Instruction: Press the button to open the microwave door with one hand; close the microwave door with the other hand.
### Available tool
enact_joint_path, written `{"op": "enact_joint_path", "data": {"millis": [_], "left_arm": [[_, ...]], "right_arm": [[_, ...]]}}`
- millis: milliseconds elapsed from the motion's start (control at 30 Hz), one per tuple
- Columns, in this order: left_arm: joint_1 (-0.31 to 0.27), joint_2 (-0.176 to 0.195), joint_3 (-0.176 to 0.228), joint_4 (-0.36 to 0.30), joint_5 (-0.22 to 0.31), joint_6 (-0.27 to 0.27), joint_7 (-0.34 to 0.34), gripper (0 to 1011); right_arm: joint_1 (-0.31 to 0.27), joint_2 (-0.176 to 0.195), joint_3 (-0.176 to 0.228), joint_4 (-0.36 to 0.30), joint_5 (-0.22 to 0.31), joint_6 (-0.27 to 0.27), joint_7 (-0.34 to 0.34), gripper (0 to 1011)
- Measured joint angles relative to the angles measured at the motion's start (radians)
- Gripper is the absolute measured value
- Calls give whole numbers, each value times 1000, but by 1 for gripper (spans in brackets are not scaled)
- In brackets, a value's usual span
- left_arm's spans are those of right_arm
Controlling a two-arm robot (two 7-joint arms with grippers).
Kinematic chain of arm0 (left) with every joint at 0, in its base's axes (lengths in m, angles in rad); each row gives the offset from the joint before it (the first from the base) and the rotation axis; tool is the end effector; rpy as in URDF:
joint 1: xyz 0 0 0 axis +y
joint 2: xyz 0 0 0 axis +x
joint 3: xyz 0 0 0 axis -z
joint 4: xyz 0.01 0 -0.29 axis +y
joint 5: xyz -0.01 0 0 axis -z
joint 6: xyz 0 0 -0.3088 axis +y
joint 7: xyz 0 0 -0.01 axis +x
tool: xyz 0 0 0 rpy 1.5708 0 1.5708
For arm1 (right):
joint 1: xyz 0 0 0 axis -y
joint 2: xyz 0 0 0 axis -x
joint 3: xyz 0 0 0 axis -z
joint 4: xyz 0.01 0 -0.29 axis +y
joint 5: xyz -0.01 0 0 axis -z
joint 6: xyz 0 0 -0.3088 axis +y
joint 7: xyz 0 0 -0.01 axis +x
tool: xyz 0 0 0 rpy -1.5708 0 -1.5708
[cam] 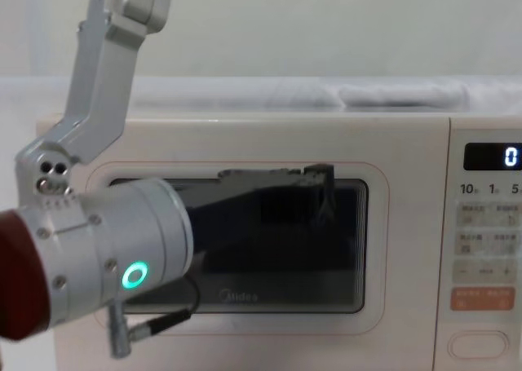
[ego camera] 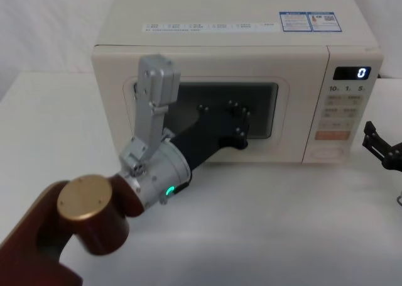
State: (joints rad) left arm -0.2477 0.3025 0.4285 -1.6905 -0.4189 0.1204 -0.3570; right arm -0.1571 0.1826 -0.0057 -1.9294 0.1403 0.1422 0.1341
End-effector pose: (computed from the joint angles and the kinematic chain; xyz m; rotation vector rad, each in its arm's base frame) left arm 0.3604 -0.0521 -0.2098 -0.0961 -0.0373 0.7521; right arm 0.2795 -0.0323 -0.2326 0.0057 -0.0726 -1.3729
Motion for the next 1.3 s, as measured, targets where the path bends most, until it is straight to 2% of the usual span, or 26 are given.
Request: {"op": "enact_joint_path", "data": {"millis": [267,333,467,600,967,1100,1300], "left_arm": [[111,23,-35,-100,16,-14,80,0],[164,27,-65,-138,19,-29,111,0],[216,32,-96,-169,23,-47,135,0],[293,48,-148,-200,40,-72,162,0],[435,69,-269,-237,77,-138,217,0],[480,54,-309,-239,93,-172,244,0],[509,24,-348,-212,107,-205,271,0]], "right_arm": [[0,0,0,0,0,0,0,1002],[0,0,0,0,0,0,0,1002],[0,0,0,0,0,0,0,1002],[0,0,0,0,0,0,0,1002],[0,0,0,0,0,0,0,1002],[0,0,0,0,0,0,0,1002],[0,0,0,0,0,0,0,1002]]}}
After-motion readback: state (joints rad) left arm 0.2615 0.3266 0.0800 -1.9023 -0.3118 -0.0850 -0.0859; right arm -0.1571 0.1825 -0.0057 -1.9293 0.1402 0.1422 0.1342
